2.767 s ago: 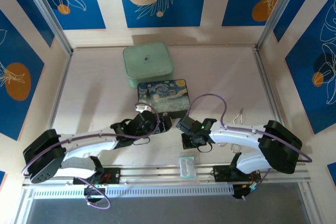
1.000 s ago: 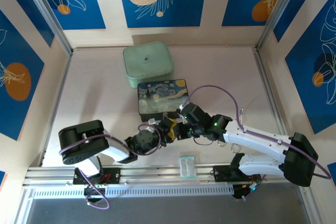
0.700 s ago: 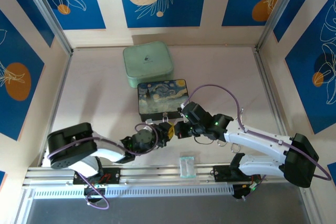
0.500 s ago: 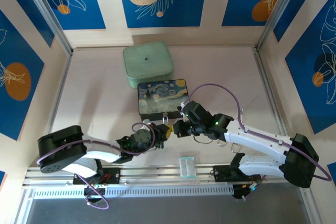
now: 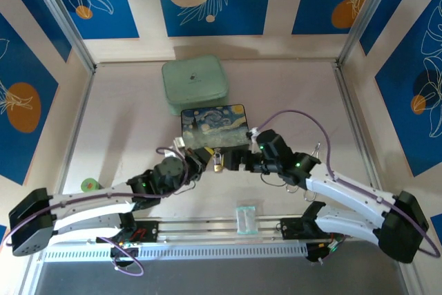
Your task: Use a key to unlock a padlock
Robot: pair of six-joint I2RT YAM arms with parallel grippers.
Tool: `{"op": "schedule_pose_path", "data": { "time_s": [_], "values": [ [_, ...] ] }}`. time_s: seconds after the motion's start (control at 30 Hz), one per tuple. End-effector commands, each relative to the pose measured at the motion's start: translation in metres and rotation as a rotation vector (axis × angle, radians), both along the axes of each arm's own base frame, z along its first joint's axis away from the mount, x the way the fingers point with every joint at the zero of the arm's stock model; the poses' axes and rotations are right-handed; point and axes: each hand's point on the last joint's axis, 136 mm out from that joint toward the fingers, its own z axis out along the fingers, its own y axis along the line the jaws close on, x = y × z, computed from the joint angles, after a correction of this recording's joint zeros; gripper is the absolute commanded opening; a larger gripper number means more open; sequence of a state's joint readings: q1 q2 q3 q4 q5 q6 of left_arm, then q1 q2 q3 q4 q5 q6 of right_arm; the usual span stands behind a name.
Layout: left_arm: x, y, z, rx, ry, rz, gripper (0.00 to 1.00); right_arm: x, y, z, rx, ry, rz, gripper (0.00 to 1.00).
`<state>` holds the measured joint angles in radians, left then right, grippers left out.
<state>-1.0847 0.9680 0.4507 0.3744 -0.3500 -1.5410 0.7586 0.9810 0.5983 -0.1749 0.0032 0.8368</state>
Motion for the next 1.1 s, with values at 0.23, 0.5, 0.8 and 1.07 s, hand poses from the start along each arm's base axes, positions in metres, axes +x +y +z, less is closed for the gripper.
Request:
{"op": "schedule_pose_path", "data": {
  "time_s": [0.23, 0.5, 0.8, 1.07],
  "values": [
    [-0.005, -0.016, 0.076, 0.35, -0.458, -0.262, 0.0, -0.003, 0.026, 0.115, 0.497, -0.258, 0.267, 0.92],
    [-0.013, -0.026, 0.11, 0.347, -0.585, -0.327, 0.0, -0.01, 0.026, 0.143, 0.605, -0.408, 0.292, 0.74],
    [-0.018, -0.039, 0.136, 0.23, -0.658, -0.347, 0.0, -0.024, 0.025, 0.159, 0.663, -0.473, 0.352, 0.53],
    [-0.016, -0.036, 0.141, 0.183, -0.662, -0.31, 0.0, -0.027, 0.027, 0.156, 0.67, -0.472, 0.374, 0.44]
  ]
}}
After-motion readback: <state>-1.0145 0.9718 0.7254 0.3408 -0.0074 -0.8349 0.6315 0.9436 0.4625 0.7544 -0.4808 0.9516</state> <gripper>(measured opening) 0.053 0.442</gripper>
